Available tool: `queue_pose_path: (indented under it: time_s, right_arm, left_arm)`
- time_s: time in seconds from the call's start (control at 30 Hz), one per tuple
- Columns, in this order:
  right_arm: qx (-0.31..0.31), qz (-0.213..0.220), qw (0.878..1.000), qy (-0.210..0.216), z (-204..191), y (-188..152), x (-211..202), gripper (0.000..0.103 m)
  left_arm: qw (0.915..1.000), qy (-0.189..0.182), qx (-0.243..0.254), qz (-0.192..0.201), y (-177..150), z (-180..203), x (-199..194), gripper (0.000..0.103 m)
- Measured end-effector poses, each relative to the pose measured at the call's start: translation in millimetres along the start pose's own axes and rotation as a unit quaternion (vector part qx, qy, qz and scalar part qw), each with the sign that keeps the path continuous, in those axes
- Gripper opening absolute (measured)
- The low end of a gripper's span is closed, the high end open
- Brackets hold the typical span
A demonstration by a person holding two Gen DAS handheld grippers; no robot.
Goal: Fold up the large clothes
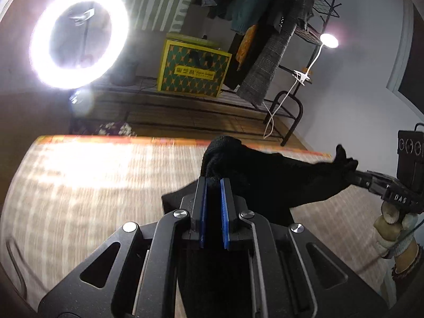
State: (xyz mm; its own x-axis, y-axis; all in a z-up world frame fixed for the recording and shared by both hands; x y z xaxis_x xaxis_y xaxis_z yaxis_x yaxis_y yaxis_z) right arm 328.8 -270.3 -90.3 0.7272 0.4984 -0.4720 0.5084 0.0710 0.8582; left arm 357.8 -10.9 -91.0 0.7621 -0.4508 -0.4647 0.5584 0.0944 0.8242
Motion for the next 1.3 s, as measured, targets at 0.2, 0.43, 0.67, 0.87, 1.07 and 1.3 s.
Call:
queue_pose_path:
  time_s: [0.2, 0.43, 0.67, 0.87, 1.07, 1.3]
  right_arm:
    - [-0.042, -0.034, 0.999, 0.003, -41.0, -69.6, -33.3, 0.006]
    - [-0.064, -0.063, 0.995, -0.037, -52.2, -124.3, -50.3, 0.006]
    - [-0.065, -0.038, 0.996, -0.049, -66.3, -134.5, -110.9, 0.027]
    - [-0.05, 0.031, 0.997, -0.054, -82.6, -109.4, -191.7, 0.029]
    - [-0.048, 0.1, 0.992, -0.055, -95.5, -74.9, -270.6, 0.03]
    - [-0.069, 0.154, 0.983, -0.077, -106.3, -31.0, -344.6, 0.031]
  left_arm:
    - [0.9999, 0.003, -0.002, -0.01, -59.3, -11.0, -55.0, 0.007]
    - [0.9981, 0.005, 0.033, -0.052, -131.3, -6.9, -76.6, 0.008]
    - [0.9983, 0.003, 0.043, -0.038, -146.3, -3.5, -126.6, 0.008]
    - [0.9994, -0.006, 0.033, 0.003, -113.1, 4.5, -202.4, 0.008]
    - [0.9984, -0.015, 0.026, 0.048, -63.4, 27.4, -282.2, 0.009]
    - [0.9957, -0.011, 0.045, 0.08, -3.8, 57.8, -357.8, 0.01]
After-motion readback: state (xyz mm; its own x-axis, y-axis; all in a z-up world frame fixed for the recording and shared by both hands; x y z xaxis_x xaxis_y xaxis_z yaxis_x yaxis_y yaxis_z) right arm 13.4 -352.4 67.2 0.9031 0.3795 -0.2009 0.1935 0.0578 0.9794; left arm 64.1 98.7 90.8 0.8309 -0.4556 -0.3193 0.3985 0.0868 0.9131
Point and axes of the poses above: each gripper's, at about its wrist camera, not at the fingertips, and x roughly the way its jaws point, z to its right, y to its top, the point moved 6 cm from there along x, roughly the way its jaws point, and after that the axes turned 7 degrees about z, right-handed, at the moved point
